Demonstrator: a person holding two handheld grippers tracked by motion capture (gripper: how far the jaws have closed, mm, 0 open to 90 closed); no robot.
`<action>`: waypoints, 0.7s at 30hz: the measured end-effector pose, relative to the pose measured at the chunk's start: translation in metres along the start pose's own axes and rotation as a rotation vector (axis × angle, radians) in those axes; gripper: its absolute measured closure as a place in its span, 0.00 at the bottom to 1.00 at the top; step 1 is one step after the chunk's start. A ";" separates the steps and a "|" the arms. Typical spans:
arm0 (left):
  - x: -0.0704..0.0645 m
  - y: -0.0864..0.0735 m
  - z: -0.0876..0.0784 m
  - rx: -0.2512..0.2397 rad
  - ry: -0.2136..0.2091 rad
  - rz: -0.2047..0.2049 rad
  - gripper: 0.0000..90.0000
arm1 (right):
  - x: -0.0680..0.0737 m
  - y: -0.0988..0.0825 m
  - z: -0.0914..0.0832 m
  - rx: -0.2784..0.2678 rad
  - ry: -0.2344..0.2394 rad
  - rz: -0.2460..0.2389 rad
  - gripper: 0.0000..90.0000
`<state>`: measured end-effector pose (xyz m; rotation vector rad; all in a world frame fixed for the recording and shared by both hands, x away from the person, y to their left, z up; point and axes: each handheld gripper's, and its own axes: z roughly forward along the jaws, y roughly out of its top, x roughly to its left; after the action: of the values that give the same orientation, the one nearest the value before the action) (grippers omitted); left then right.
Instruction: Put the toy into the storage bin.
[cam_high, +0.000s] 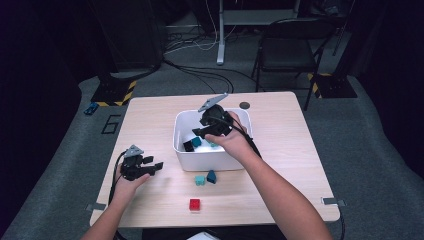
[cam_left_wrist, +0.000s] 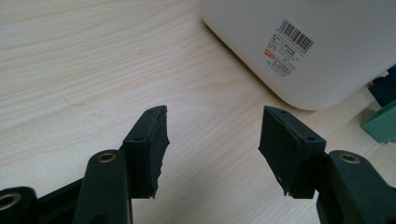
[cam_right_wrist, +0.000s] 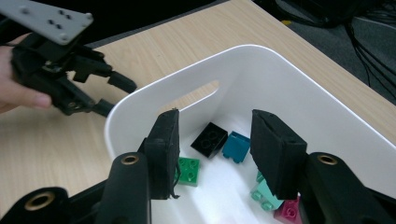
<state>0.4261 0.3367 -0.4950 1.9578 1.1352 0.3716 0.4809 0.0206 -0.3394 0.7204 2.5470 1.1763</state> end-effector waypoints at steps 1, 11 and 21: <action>0.000 0.000 0.000 0.005 -0.002 -0.002 0.46 | 0.003 -0.001 -0.004 -0.003 0.003 -0.013 0.58; -0.001 0.000 0.001 0.003 0.002 -0.001 0.46 | 0.029 -0.020 -0.044 -0.040 0.034 -0.055 0.58; 0.000 0.000 0.001 0.005 0.003 -0.003 0.46 | 0.045 -0.053 -0.053 -0.049 0.049 -0.057 0.59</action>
<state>0.4262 0.3359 -0.4957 1.9600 1.1424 0.3704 0.4033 -0.0194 -0.3468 0.6110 2.5511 1.2475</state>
